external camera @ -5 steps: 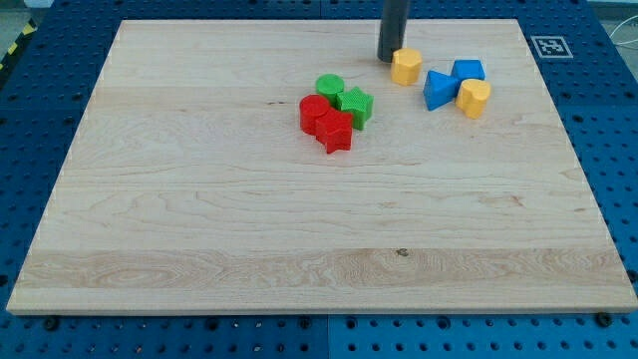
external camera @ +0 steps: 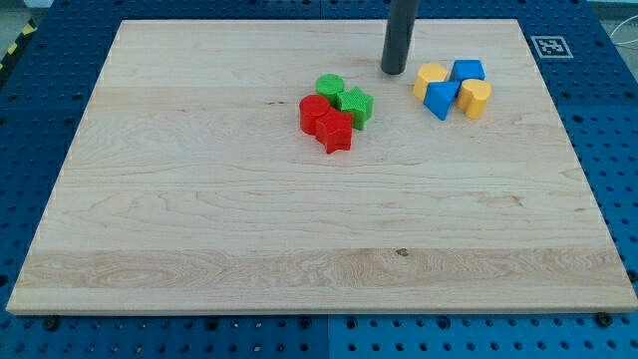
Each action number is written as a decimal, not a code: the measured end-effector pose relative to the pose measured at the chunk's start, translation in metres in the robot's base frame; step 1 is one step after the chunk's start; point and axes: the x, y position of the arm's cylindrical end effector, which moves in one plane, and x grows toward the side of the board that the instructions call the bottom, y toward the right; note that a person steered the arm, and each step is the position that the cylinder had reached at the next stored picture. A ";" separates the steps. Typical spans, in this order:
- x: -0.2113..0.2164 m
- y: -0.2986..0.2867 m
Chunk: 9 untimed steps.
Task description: Push the yellow hexagon right a bit
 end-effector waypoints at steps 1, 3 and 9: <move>0.007 -0.005; 0.031 0.000; 0.038 0.024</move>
